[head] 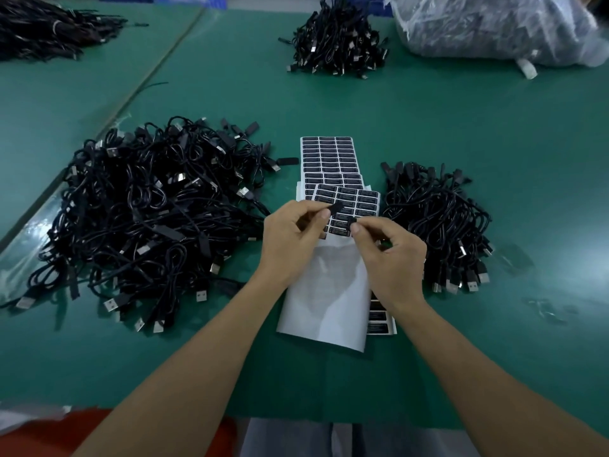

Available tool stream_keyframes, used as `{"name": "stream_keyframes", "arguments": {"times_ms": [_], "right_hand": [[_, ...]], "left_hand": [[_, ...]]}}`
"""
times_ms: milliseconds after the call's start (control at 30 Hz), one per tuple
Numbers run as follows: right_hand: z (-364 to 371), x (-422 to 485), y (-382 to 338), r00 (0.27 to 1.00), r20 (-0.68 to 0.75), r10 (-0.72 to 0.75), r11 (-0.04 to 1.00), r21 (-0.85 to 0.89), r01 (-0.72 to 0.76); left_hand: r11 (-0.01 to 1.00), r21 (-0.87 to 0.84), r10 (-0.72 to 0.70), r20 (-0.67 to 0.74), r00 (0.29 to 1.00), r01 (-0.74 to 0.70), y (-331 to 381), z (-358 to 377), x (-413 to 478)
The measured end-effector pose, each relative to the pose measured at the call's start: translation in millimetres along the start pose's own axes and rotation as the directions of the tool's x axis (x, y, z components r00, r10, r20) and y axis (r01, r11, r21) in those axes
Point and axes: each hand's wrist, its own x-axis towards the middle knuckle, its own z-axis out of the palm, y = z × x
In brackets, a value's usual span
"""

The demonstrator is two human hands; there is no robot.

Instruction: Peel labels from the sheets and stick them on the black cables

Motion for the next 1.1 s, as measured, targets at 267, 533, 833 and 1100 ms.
{"name": "stream_keyframes", "arguments": {"times_ms": [267, 533, 833, 1100], "right_hand": [[-2.6, 3.3, -3.0, 0.991, 0.095, 0.094, 0.983, 0.151, -0.108], [-5.2, 4.2, -0.6, 0.977, 0.154, 0.147, 0.947, 0.262, -0.184], [-6.5, 5.6, -3.1, 0.969, 0.176, 0.175, 0.935, 0.279, -0.22], [-12.1, 8.0, -12.5, 0.961, 0.186, 0.205, 0.902, 0.346, -0.259]], "left_hand": [[1.0, 0.0, 0.016, 0.027, 1.0, -0.016, -1.4, 1.9, -1.3], [1.0, -0.008, 0.015, 0.093, 0.996, -0.015, 0.3, 3.4, -7.2], [0.996, 0.077, -0.058, 0.252, 0.966, 0.04, 6.2, -3.5, -13.9], [0.986, -0.008, -0.165, 0.028, 0.986, 0.165, 23.5, -18.8, -18.8]]}}
